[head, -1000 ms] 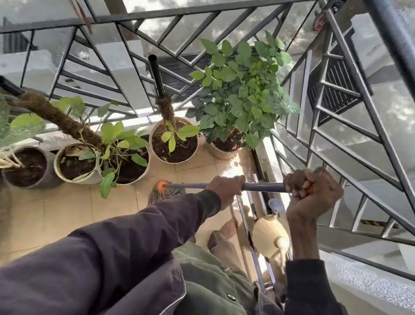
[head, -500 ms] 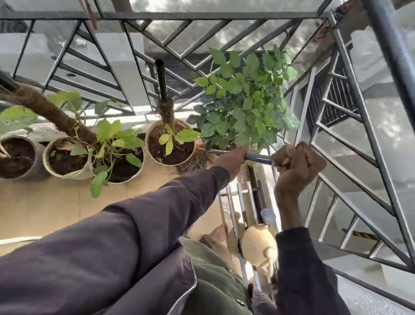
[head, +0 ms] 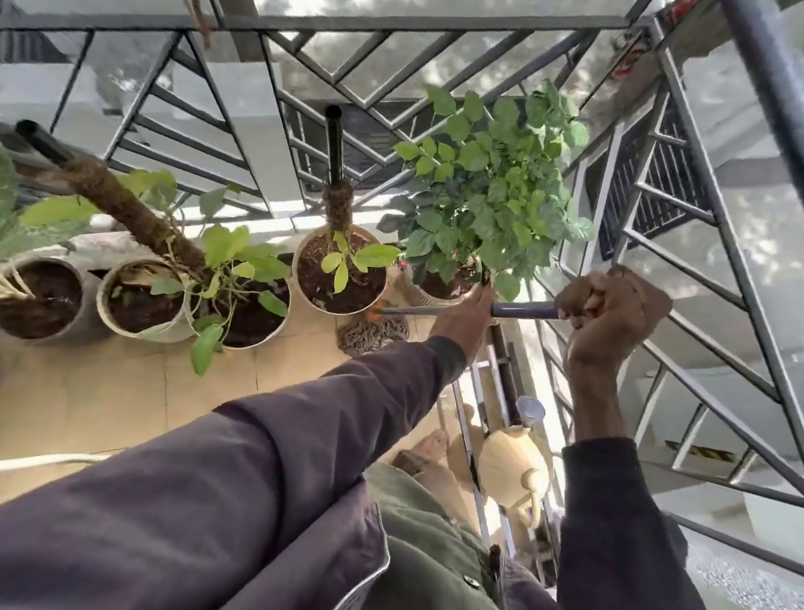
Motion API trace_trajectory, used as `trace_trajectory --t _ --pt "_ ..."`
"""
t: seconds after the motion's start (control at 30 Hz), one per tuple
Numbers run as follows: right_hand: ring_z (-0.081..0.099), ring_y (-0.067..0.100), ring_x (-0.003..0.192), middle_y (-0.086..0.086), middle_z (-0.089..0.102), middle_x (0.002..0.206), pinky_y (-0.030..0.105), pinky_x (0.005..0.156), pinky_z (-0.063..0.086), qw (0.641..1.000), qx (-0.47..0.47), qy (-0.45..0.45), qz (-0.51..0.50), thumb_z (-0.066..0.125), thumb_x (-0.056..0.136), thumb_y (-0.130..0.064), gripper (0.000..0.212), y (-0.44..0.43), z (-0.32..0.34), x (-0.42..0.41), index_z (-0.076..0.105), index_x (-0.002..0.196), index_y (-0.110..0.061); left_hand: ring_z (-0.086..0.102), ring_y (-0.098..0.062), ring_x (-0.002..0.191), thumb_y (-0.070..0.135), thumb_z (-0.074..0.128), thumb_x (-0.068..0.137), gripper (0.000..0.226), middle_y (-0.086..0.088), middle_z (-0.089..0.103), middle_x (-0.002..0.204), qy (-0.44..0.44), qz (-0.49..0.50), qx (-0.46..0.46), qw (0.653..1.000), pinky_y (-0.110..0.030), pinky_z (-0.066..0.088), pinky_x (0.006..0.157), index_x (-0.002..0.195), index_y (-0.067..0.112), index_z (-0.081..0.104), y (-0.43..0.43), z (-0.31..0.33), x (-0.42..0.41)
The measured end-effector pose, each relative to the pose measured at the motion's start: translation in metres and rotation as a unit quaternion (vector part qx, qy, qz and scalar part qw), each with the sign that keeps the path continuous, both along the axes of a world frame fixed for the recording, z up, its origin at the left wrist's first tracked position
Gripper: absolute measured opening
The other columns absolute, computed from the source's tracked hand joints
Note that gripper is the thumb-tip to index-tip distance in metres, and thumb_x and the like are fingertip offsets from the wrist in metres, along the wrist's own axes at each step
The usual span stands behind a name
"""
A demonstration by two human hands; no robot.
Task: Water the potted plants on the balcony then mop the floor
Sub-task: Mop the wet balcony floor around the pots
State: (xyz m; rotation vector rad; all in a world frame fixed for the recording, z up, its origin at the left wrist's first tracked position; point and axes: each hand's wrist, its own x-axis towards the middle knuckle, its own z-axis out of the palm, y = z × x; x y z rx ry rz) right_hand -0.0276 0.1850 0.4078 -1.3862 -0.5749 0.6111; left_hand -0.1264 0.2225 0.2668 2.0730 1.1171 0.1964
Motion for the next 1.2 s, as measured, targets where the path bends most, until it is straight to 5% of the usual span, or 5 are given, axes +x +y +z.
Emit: trace_trajectory --t 0.33,0.47,0.73,0.83,1.2 --pt "0.032 0.016 0.035 -0.002 0.028 0.04 0.033 0.046 0.025 0.999 -0.021 0.05 -0.002 0.046 0.075 0.0 0.037 -0.064 -0.025 -0.057 0.044 0.048 -0.026 0.066 -0.03 0.097 0.004 0.042 0.105 0.024 -0.01 0.065 0.11 0.071 -0.002 0.003 0.997 -0.045 0.055 0.086 0.126 0.011 0.049 -0.071 -0.023 -0.084" --pt "0.038 0.014 0.034 -0.009 0.037 0.041 0.021 0.046 0.034 0.997 -0.005 0.071 0.027 0.051 0.069 -0.004 0.032 -0.085 -0.042 -0.09 0.046 0.047 -0.027 0.068 -0.03 0.1 0.001 0.047 0.102 0.028 -0.01 0.066 0.115 0.116 0.008 0.008 0.993 -0.042 0.054 0.085 0.129 0.012 0.048 -0.093 -0.027 -0.124" --pt "0.036 0.016 0.035 -0.007 0.042 0.041 0.041 0.045 0.032 0.993 0.02 0.084 0.08 0.055 0.072 -0.01 0.031 -0.146 -0.066 -0.158 0.052 0.046 -0.025 0.067 -0.033 0.108 0.005 0.049 0.102 0.027 -0.013 0.067 0.12 0.18 -0.006 -0.035 0.983 -0.044 0.049 0.091 0.128 0.01 0.048 -0.145 -0.023 -0.203" --pt "0.033 0.014 0.035 -0.009 0.038 0.041 0.031 0.048 0.034 0.989 0.058 0.105 0.082 0.054 0.074 -0.001 0.037 -0.164 -0.047 -0.166 0.05 0.047 -0.026 0.068 -0.033 0.106 0.01 0.054 0.1 0.029 -0.008 0.067 0.121 0.19 -0.046 -0.013 0.981 -0.045 0.053 0.089 0.128 0.013 0.048 -0.153 -0.011 -0.213" --pt "0.025 0.011 0.034 -0.007 0.026 0.043 0.023 0.053 0.031 0.973 0.218 0.024 0.076 0.049 0.071 0.008 0.04 -0.141 0.057 -0.175 0.046 0.051 -0.027 0.069 -0.032 0.081 -0.009 0.07 0.075 0.039 -0.01 0.071 0.095 -0.03 0.004 0.216 0.976 -0.04 0.051 0.075 0.108 0.008 0.062 -0.138 0.038 -0.194"
